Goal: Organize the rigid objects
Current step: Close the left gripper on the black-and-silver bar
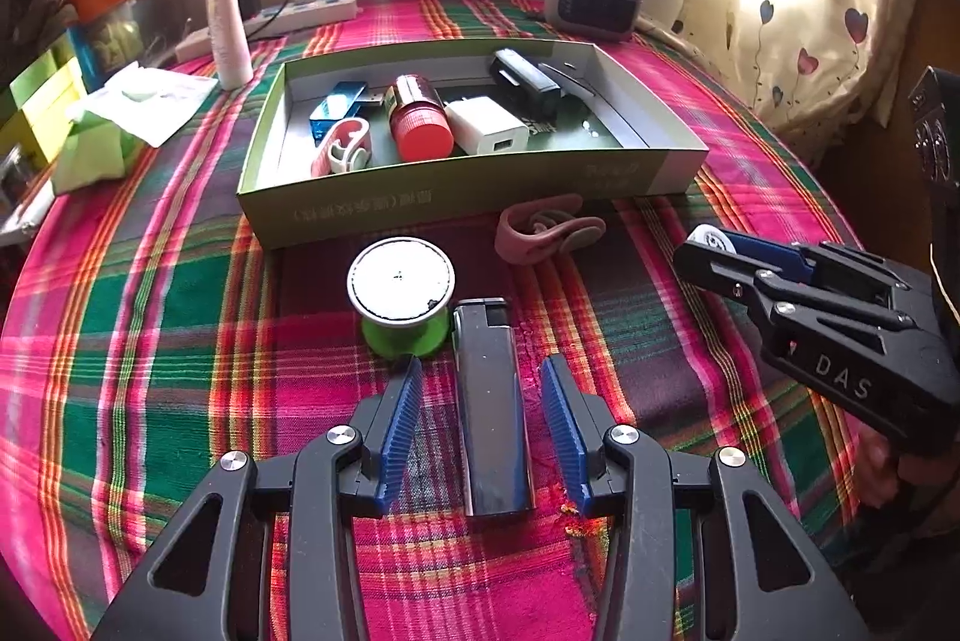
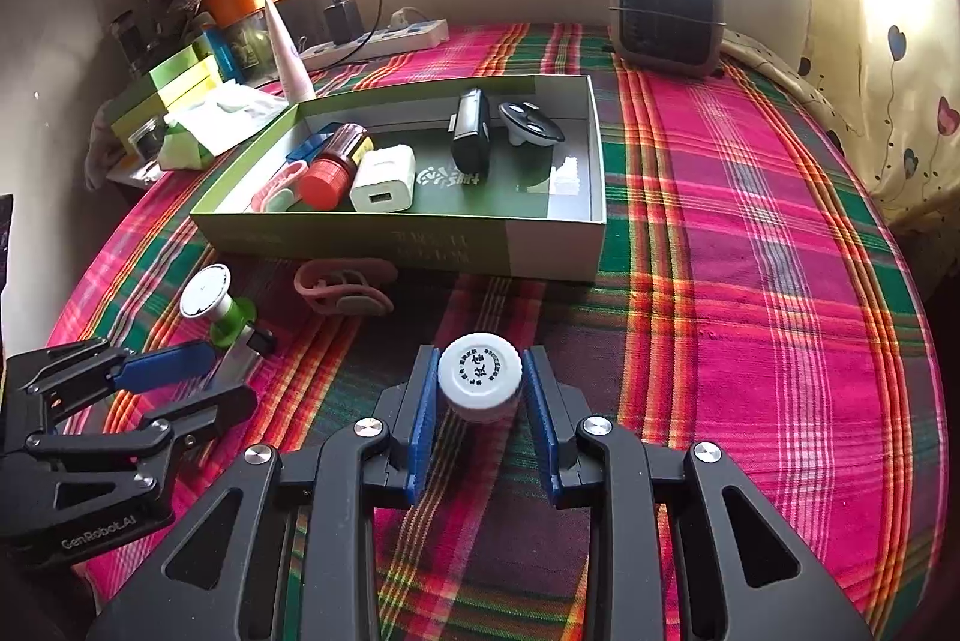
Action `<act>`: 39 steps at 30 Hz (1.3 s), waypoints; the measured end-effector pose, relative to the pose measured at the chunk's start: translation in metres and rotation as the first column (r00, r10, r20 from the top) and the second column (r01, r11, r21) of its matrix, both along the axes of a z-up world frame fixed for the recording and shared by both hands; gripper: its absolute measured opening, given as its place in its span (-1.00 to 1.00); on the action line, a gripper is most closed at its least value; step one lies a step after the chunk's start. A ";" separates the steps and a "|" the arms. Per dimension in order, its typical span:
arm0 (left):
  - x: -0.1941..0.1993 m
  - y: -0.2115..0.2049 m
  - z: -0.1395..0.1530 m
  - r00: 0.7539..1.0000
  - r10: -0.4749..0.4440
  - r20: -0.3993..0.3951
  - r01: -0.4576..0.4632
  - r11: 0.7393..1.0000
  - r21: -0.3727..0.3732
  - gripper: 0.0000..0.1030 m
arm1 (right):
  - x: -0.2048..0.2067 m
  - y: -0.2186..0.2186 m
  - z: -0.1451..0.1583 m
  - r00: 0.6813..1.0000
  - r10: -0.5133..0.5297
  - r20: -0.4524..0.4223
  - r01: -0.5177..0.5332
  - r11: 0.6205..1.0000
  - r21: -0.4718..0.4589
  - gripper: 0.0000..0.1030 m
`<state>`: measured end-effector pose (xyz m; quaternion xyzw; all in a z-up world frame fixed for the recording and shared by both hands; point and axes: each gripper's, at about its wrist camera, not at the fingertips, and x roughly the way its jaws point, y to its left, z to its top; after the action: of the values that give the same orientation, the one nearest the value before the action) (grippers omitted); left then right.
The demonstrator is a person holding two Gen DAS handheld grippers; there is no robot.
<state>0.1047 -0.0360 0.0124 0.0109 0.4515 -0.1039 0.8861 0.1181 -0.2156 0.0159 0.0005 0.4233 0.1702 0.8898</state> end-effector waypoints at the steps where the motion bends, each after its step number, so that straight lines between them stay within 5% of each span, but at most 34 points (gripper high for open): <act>1: 0.000 0.000 0.000 1.000 0.001 0.003 -0.001 1.000 0.001 -0.21 | 0.000 0.000 0.000 1.000 0.002 0.000 -0.002 1.000 0.000 -0.43; 5: -0.003 -0.002 -0.001 1.000 0.007 0.019 -0.007 1.000 0.014 -0.25 | -0.001 0.000 0.000 1.000 0.005 -0.001 -0.005 1.000 0.005 -0.43; 11: -0.004 0.000 0.000 1.000 0.011 0.022 -0.012 1.000 0.016 -0.57 | -0.001 0.000 -0.001 1.000 0.003 -0.003 -0.003 1.000 0.008 -0.43; 39: -0.014 -0.006 0.003 0.999 -0.035 0.042 0.035 0.999 -0.016 -0.57 | -0.009 0.001 -0.001 1.000 0.007 -0.002 -0.007 1.000 -0.003 -0.43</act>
<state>0.0905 -0.0416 0.0156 0.0133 0.4319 -0.1230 0.8934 0.1087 -0.2145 0.0152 -0.0024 0.4246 0.1727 0.8888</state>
